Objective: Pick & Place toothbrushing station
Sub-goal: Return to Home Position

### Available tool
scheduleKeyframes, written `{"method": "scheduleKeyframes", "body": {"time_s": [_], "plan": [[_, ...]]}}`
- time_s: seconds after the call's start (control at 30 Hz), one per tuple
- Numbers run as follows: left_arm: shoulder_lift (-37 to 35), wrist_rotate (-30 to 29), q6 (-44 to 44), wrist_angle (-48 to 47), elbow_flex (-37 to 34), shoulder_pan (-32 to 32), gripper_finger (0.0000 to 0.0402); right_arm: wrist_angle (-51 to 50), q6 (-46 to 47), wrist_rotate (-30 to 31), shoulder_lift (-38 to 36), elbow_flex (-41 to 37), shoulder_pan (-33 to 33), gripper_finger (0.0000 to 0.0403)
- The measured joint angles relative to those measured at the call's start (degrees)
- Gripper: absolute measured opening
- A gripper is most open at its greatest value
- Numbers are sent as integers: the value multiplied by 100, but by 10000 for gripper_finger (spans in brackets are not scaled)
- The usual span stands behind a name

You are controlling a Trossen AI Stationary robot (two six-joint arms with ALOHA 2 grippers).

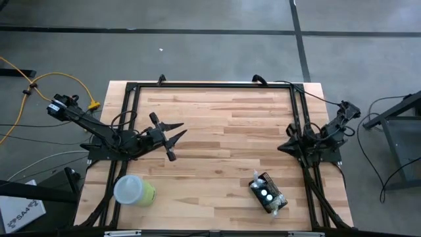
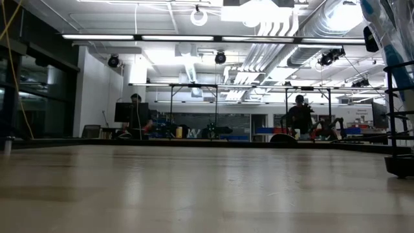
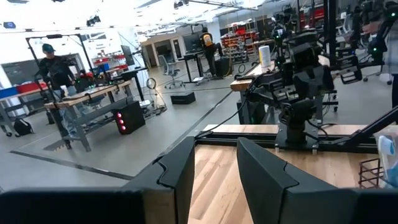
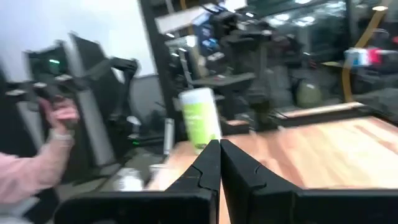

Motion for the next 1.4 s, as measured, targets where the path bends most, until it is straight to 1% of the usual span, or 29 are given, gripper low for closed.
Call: {"method": "scheduleKeyframes", "body": {"time_s": [0.17, 0.27, 0.4, 0.5, 0.63, 0.73, 1.07, 1.4], "plan": [[0, -2, -235, 2, 2, 2, 115, 1011, -146, -664, 0, -480, 1, 2], [1, 23, -345, 2, 2, 2, 115, 1687, -184, -841, 0, -900, 1, 2], [2, 151, -478, 4, 4, 4, 115, 1717, -60, -988, 11, -938, 1, 2], [2, 199, -498, 15, 4, 2, 115, 1786, -105, -1237, 0, -940, -2, 2], [2, 197, -616, 28, 4, 4, 115, 1701, -258, -1662, 0, -941, 1, 2], [2, 197, -622, 28, 4, 4, 115, 1458, -295, -1945, 0, -942, 1, 2], [2, 190, -746, 28, 4, 4, 115, 430, 97, -1997, 0, -944, -1, 2], [2, 189, -839, 28, 7, 4, 115, 317, -19, -2411, 4, -948, -1, 2]]}}
